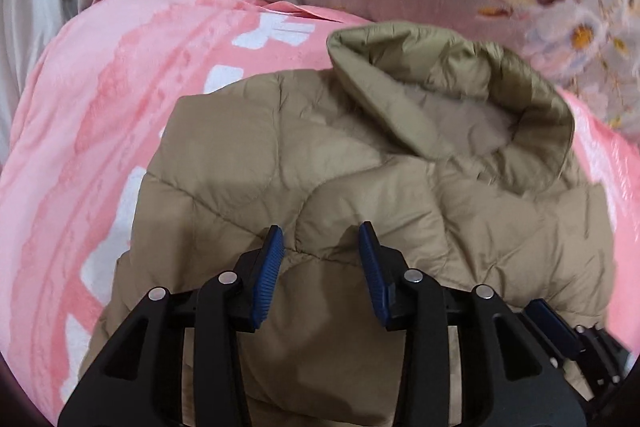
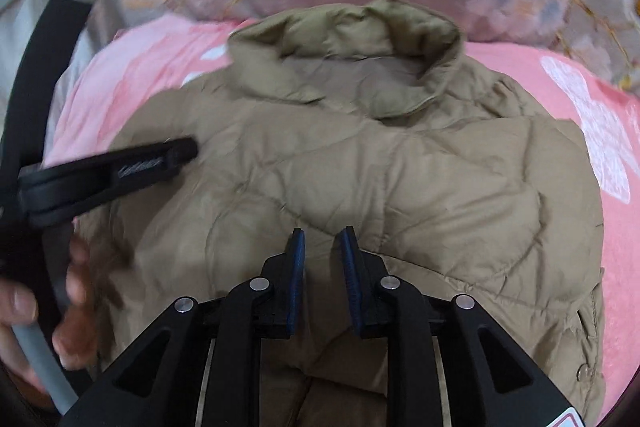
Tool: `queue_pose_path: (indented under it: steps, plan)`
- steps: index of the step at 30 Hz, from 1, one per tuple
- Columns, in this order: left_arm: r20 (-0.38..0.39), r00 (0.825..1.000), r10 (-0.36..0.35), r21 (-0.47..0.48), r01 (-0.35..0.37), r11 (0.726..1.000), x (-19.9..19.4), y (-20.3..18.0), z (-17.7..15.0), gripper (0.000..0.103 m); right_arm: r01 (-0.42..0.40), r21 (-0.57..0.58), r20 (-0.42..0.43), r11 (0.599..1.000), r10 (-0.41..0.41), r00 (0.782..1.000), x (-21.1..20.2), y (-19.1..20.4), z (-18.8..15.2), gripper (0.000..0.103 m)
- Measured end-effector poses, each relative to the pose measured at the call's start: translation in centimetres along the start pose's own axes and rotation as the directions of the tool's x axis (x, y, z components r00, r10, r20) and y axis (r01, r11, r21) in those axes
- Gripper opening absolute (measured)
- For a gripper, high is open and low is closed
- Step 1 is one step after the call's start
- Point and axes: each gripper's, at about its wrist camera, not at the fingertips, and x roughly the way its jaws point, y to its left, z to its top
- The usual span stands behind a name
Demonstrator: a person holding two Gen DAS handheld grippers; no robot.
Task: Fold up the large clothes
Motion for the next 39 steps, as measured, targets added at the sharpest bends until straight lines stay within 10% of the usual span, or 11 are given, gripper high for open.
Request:
queue_pose_path:
  steps: [18,39]
  plan:
    - [0.115,0.990,0.080,0.085,-0.090,0.992,-0.3,0.0,-4.3,0.039,0.137,0.145,0.058,0.980,-0.147,0.987,-0.1,-5.7,-2.9,0.009]
    - [0.144,0.981,0.132,0.088,-0.145,0.985,-0.3,-0.5,-4.7,0.044,0.056,0.204,0.056,0.977,-0.068,0.996,0.2,-7.2,-3.3,0.009]
